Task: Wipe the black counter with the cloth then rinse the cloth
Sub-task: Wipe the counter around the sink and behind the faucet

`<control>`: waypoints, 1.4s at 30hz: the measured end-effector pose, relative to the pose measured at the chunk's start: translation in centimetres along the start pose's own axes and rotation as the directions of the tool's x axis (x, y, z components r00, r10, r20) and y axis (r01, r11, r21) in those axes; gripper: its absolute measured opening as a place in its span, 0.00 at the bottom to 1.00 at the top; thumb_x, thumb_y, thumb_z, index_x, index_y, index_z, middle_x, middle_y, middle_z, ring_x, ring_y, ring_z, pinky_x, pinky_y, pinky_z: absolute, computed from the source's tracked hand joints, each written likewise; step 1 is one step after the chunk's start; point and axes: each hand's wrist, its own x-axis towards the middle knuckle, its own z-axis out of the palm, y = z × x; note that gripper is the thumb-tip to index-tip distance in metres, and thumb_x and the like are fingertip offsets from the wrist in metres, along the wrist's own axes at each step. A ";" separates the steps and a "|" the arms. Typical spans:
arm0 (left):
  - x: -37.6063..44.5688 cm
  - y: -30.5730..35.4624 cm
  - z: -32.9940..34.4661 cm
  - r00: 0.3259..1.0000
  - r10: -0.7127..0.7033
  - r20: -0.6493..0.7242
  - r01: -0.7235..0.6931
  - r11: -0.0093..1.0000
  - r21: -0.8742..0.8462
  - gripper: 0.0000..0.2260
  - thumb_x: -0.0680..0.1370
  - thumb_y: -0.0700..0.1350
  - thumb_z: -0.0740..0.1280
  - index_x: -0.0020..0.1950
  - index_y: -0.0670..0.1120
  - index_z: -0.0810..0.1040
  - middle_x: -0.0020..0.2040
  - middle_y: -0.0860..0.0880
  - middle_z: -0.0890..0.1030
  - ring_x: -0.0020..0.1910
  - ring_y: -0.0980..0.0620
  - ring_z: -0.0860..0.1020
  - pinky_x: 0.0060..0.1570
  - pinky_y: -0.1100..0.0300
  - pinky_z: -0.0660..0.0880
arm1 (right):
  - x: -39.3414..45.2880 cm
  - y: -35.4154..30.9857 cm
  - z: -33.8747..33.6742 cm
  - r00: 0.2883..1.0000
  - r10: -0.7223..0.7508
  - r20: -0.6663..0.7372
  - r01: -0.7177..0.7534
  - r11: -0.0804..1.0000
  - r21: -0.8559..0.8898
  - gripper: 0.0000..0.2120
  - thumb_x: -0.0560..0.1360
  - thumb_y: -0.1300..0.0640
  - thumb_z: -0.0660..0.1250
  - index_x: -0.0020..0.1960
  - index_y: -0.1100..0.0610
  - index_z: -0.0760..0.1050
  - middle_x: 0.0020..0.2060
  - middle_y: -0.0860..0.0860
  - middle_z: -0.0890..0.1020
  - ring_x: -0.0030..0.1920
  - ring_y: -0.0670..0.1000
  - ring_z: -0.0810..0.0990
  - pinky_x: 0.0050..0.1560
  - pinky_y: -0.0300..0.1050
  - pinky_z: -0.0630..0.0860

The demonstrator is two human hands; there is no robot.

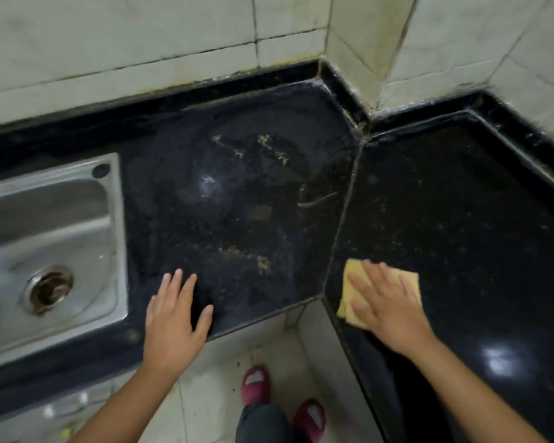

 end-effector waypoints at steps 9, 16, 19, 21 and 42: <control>-2.9 -7.2 -3.4 0.978 -0.194 0.078 0.184 0.976 0.115 0.57 0.54 0.75 0.50 0.75 0.42 0.50 0.76 0.44 0.50 0.75 0.48 0.44 0.72 0.49 0.46 | 7.7 -7.9 -2.0 0.940 0.341 -0.029 -0.324 0.913 0.248 0.24 0.80 0.46 0.44 0.75 0.47 0.47 0.76 0.51 0.44 0.75 0.55 0.41 0.73 0.57 0.40; -1.8 -9.6 -5.5 0.987 -0.144 0.075 0.137 0.986 0.094 0.34 0.77 0.59 0.59 0.75 0.41 0.51 0.76 0.44 0.50 0.75 0.50 0.44 0.72 0.55 0.45 | 7.7 -20.4 -0.7 1.000 -0.010 -0.028 0.014 0.991 0.130 0.25 0.79 0.45 0.43 0.75 0.47 0.49 0.76 0.51 0.45 0.76 0.56 0.43 0.72 0.57 0.40; 0.9 -9.6 -5.4 0.985 -0.119 0.124 0.099 0.983 0.155 0.35 0.74 0.64 0.41 0.76 0.44 0.48 0.76 0.45 0.46 0.75 0.47 0.43 0.72 0.52 0.44 | 6.2 -22.4 0.7 0.989 -0.139 -0.048 0.142 0.988 0.055 0.29 0.77 0.43 0.38 0.66 0.46 0.71 0.69 0.53 0.71 0.68 0.57 0.70 0.64 0.55 0.53; 3.5 -9.9 -5.1 0.986 -0.095 0.136 0.066 0.977 0.204 0.30 0.79 0.59 0.44 0.76 0.45 0.45 0.76 0.46 0.43 0.75 0.47 0.41 0.71 0.51 0.43 | 5.3 -21.1 1.5 0.981 -0.194 -0.014 0.195 0.979 0.067 0.29 0.79 0.43 0.36 0.60 0.45 0.75 0.61 0.51 0.79 0.62 0.55 0.76 0.59 0.52 0.60; 7.4 -11.9 -3.0 0.989 -0.032 0.146 -0.002 0.973 0.231 0.24 0.82 0.50 0.43 0.75 0.44 0.40 0.76 0.47 0.39 0.74 0.53 0.39 0.70 0.56 0.38 | 7.1 -28.1 1.7 0.994 -0.063 -0.089 0.067 0.997 0.049 0.26 0.71 0.44 0.48 0.63 0.47 0.75 0.64 0.53 0.76 0.64 0.57 0.74 0.62 0.56 0.69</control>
